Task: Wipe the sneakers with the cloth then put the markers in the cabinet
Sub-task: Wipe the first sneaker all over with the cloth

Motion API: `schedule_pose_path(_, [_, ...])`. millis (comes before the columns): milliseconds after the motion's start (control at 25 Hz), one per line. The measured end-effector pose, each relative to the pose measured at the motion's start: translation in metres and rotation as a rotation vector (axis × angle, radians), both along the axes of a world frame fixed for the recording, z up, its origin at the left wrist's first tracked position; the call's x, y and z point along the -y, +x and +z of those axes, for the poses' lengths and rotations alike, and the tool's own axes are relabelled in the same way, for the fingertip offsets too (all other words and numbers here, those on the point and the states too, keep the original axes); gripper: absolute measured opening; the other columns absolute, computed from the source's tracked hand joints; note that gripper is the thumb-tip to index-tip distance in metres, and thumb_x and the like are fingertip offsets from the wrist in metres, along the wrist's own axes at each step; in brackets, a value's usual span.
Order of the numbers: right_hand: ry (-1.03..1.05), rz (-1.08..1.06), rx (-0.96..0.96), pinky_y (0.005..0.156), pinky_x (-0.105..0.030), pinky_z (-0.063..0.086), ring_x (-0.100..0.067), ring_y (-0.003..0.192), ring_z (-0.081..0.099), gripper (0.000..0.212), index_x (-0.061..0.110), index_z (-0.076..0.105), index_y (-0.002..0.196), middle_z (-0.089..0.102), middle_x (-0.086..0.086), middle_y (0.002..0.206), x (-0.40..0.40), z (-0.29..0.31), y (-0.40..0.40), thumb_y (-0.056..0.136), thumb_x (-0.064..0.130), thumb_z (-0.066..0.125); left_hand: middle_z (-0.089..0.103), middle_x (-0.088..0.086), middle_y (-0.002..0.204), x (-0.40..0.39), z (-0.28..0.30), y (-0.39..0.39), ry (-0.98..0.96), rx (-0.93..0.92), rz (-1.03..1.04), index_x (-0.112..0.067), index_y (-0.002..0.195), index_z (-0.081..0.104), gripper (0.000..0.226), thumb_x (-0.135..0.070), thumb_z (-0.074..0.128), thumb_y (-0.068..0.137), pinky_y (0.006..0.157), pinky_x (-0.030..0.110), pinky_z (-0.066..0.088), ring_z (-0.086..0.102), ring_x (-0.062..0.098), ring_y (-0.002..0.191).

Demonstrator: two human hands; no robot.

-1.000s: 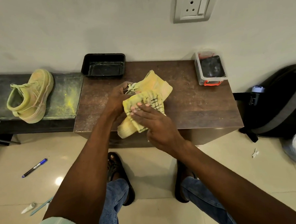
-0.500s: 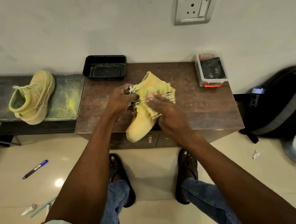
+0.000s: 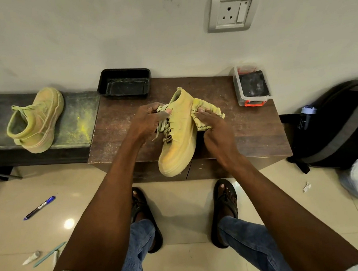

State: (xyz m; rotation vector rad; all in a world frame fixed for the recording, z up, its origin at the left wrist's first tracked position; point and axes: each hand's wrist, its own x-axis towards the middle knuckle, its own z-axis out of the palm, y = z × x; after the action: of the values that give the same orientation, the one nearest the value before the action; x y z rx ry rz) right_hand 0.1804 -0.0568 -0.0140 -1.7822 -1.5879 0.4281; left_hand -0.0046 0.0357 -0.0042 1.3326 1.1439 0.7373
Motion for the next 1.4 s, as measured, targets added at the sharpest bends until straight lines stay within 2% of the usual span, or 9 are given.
schedule_pose_path(160, [0.134,0.388,0.214,0.111,-0.034,0.033,-0.022,0.132,0.045,0.061,0.009,0.062,0.124,0.058,-0.006,0.132,0.008,0.004,-0.028,0.069,0.000,0.036,0.064,0.001,0.075,0.000,0.000,-0.001,-0.009,0.011,-0.034,-0.018,0.089,0.069,0.015,-0.012,0.056,0.094,0.059,0.028,0.048,0.056,0.010,0.062])
schedule_pose_path(360, [0.017,-0.062,-0.103,0.114,-0.041,0.033,-0.021,0.134,0.042,0.065,0.009,0.059,0.127,0.055,-0.008,0.136,-0.005,-0.002,-0.003,0.067,-0.003,0.039,0.065,0.008,0.085,0.000,-0.003,-0.003,0.054,-0.028,-0.116,-0.014,0.096,0.069,0.011,-0.018,0.060,0.093,0.073,0.041,0.049,0.057,0.021,0.076])
schedule_pose_path(520, [0.118,0.353,0.151,0.115,-0.029,0.025,-0.020,0.136,0.038,0.069,0.010,0.058,0.129,0.054,-0.005,0.137,-0.005,-0.003,-0.027,0.064,-0.009,0.042,0.065,0.007,0.087,-0.001,-0.006,-0.004,0.084,-0.020,-0.117,-0.017,0.095,0.067,0.015,-0.008,0.055,0.094,0.072,0.036,0.049,0.057,0.018,0.076])
schedule_pose_path(720, [0.001,-0.089,-0.190,0.114,-0.040,0.032,-0.013,0.131,0.042,0.067,0.008,0.059,0.127,0.054,-0.008,0.137,-0.011,-0.005,-0.004,0.066,-0.011,0.039,0.063,0.009,0.085,-0.004,-0.011,-0.006,0.109,-0.061,-0.130,-0.014,0.096,0.068,0.015,-0.025,0.061,0.089,0.073,0.041,0.046,0.055,0.022,0.076])
schedule_pose_path(880, [0.102,0.378,0.109,0.114,-0.032,0.029,-0.019,0.136,0.038,0.070,0.010,0.058,0.129,0.053,-0.004,0.138,-0.008,0.001,-0.033,0.064,-0.007,0.041,0.064,0.010,0.084,-0.005,-0.012,-0.006,0.119,-0.024,-0.154,-0.006,0.099,0.065,0.014,-0.004,0.052,0.093,0.067,0.030,0.049,0.058,0.014,0.072])
schedule_pose_path(1040, [-0.026,-0.115,-0.234,0.113,-0.039,0.034,-0.014,0.133,0.043,0.063,0.014,0.060,0.128,0.054,-0.003,0.137,-0.018,-0.006,-0.001,0.073,-0.007,0.039,0.060,0.004,0.080,-0.006,-0.011,-0.006,0.122,-0.082,-0.137,-0.009,0.096,0.066,0.011,-0.017,0.058,0.094,0.069,0.036,0.044,0.052,0.018,0.073])
schedule_pose_path(1080, [-0.038,-0.136,-0.229,0.113,-0.039,0.034,-0.015,0.134,0.042,0.064,0.014,0.059,0.128,0.053,-0.003,0.138,-0.015,-0.002,-0.005,0.072,-0.008,0.039,0.060,0.005,0.080,-0.006,-0.011,-0.006,0.124,-0.091,-0.143,-0.008,0.097,0.065,0.012,-0.017,0.057,0.094,0.070,0.037,0.044,0.052,0.018,0.073])
schedule_pose_path(1240, [0.072,0.349,0.093,0.111,-0.030,0.032,-0.015,0.136,0.038,0.070,0.012,0.058,0.129,0.053,-0.002,0.138,-0.011,0.003,-0.030,0.064,-0.006,0.038,0.064,0.017,0.091,-0.008,-0.014,-0.007,0.095,-0.037,-0.147,-0.002,0.104,0.064,0.017,-0.006,0.053,0.092,0.075,0.041,0.048,0.056,0.023,0.080])
schedule_pose_path(1400, [0.019,-0.082,-0.253,0.105,-0.005,0.028,0.001,0.126,0.042,0.063,0.015,0.061,0.126,0.055,0.001,0.136,-0.020,-0.004,-0.006,0.072,-0.010,0.038,0.059,0.006,0.081,-0.007,-0.013,-0.006,0.071,-0.097,-0.087,-0.006,0.096,0.063,0.014,-0.018,0.056,0.095,0.070,0.036,0.044,0.052,0.017,0.073])
